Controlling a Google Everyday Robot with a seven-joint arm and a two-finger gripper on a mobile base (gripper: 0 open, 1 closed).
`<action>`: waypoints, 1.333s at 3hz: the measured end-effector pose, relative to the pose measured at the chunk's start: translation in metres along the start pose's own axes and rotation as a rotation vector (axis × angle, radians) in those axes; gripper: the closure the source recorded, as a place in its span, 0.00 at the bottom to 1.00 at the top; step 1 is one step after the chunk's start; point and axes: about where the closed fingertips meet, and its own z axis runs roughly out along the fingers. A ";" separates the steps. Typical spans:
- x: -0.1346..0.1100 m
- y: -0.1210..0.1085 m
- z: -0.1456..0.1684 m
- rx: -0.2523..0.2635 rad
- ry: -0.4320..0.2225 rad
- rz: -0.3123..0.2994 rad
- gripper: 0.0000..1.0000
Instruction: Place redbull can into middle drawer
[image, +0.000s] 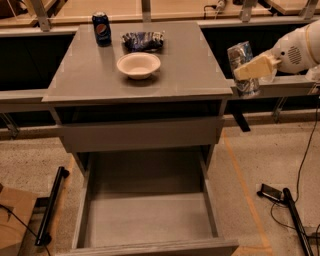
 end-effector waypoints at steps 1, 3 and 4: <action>0.051 0.029 0.056 -0.086 0.055 0.067 1.00; 0.077 0.056 0.097 -0.207 0.137 0.052 1.00; 0.108 0.090 0.139 -0.325 0.191 0.049 1.00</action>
Offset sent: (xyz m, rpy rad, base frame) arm -0.0129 0.0253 -0.0643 0.0316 0.0951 0.0216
